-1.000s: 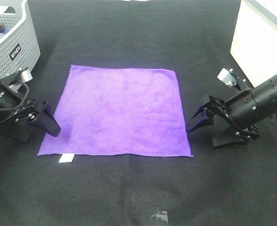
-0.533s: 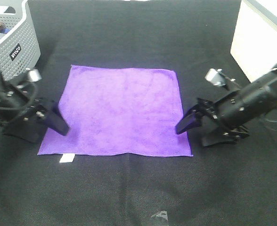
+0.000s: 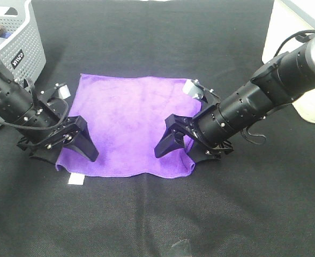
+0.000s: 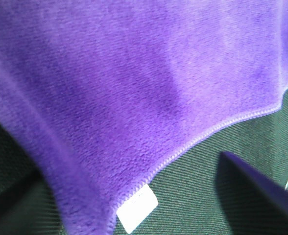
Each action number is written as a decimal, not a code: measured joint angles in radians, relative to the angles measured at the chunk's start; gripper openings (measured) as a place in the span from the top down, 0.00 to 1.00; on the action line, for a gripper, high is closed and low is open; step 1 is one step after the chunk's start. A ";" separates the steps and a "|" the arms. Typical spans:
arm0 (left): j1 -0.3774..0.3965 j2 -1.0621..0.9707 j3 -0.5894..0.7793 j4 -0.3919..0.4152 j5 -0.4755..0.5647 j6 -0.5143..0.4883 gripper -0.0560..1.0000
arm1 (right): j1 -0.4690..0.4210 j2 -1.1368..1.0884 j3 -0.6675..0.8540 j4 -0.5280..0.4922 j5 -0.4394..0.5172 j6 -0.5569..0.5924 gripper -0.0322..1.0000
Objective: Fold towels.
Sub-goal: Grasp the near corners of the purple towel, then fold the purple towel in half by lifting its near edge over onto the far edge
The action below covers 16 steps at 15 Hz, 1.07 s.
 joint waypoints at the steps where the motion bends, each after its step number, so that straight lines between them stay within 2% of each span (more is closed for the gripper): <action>1: 0.000 0.005 0.000 0.000 0.000 0.000 0.32 | 0.000 0.001 0.000 -0.014 0.001 0.003 0.26; 2: -0.002 0.011 0.001 0.000 0.000 -0.003 0.42 | 0.001 0.002 -0.003 -0.038 0.000 0.013 0.28; 3: -0.002 0.011 0.001 0.000 0.000 -0.003 0.42 | 0.001 0.002 -0.003 -0.038 0.000 0.013 0.28; 5: -0.007 0.022 0.006 -0.001 -0.004 -0.016 0.69 | 0.001 0.002 -0.009 -0.127 -0.003 0.083 0.41; 6: -0.007 0.029 0.010 0.000 -0.005 -0.023 0.85 | 0.001 0.002 -0.009 -0.200 -0.005 0.135 0.57; 8: -0.007 0.030 0.011 0.001 -0.006 -0.025 0.95 | 0.001 0.002 -0.009 -0.252 -0.005 0.172 0.71; 10: -0.007 0.030 0.011 0.008 -0.006 -0.026 0.95 | 0.001 0.002 -0.009 -0.274 -0.003 0.185 0.79; 12: -0.008 0.030 0.011 0.015 -0.005 -0.026 0.95 | 0.001 0.003 -0.009 -0.294 0.001 0.187 0.95; 16: -0.015 0.009 0.014 0.069 0.005 -0.026 0.95 | 0.001 -0.012 -0.008 -0.325 0.043 0.200 0.97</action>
